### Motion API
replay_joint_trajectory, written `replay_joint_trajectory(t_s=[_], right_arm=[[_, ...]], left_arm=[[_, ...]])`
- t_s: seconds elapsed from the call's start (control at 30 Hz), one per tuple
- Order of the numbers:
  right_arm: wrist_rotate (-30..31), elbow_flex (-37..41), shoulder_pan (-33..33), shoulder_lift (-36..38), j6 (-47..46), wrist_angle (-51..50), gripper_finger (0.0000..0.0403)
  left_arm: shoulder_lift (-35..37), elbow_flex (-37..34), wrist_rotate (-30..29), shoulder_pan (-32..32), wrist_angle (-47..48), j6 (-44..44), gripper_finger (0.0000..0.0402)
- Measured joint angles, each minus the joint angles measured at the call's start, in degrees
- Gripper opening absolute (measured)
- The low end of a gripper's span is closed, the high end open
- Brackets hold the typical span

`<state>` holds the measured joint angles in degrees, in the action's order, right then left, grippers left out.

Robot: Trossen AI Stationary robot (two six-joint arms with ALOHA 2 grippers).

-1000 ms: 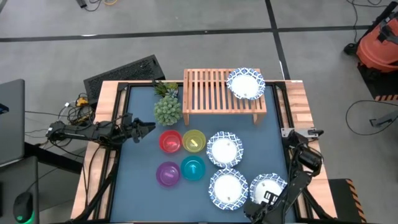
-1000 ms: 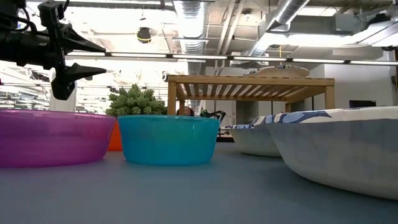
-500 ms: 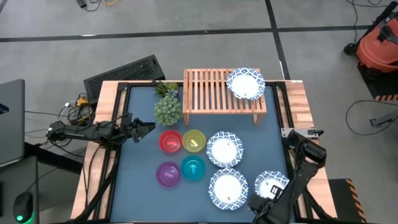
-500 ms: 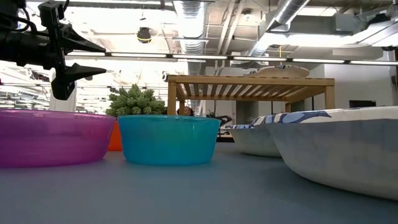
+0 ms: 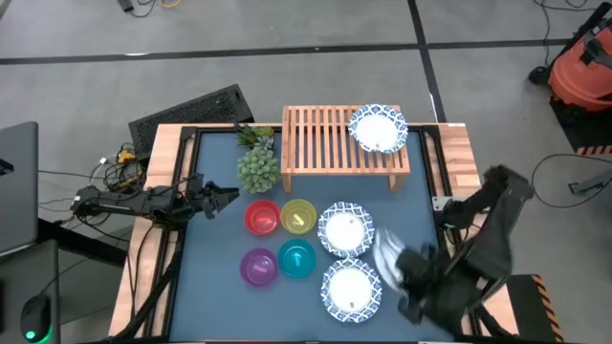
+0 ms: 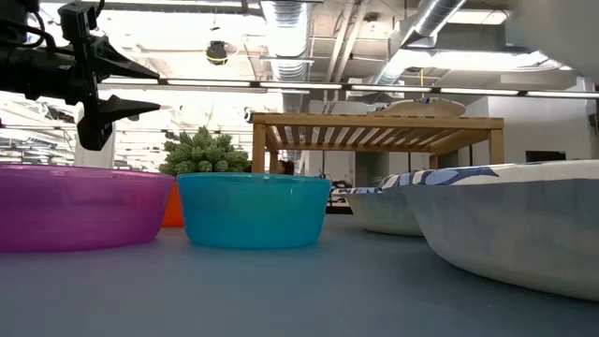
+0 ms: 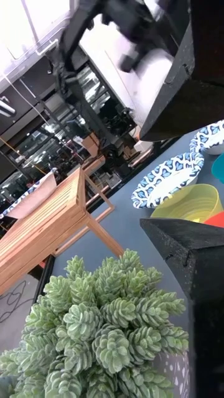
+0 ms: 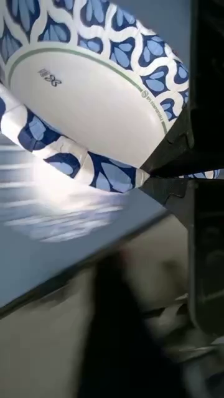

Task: Place and stack bowls onto a shelf
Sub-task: Stack the white patterned bowl on top of the white patterned bowl on the shelf

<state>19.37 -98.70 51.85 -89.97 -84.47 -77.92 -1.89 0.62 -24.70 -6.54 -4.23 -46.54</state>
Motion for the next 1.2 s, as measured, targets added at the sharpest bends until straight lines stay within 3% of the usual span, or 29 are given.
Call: replay_joint_trajectory(t_s=[0.17,0.3,0.53,0.83,1.0,1.2], right_arm=[[21.3,0.0,-3.5,9.6,15.7,6.2,0.0021],[28.8,0.0,-10.0,15.7,33.7,10.0,0.0021],[28.0,0.0,-29.9,19.2,56.9,8.6,0.0021],[15.1,0.0,-54.6,13.6,77.1,0.3,0.0021],[9.5,0.0,-61.0,7.9,83.5,-6.3,0.0021],[8.2,-0.9,-61.7,2.6,87.9,-9.9,0.0021]], left_arm=[[0.0,0.0,0.0,0.0,0.0,0.0,0.0197],[0.0,0.0,0.0,0.0,0.0,0.1,0.0197],[0.0,0.0,0.0,0.0,0.0,0.3,0.0197],[-0.1,0.0,0.1,0.0,0.0,0.1,0.0197],[-0.5,0.0,0.2,0.0,0.0,-0.9,0.0197],[-1.9,0.0,0.1,0.0,-0.1,-1.3,0.0197]])
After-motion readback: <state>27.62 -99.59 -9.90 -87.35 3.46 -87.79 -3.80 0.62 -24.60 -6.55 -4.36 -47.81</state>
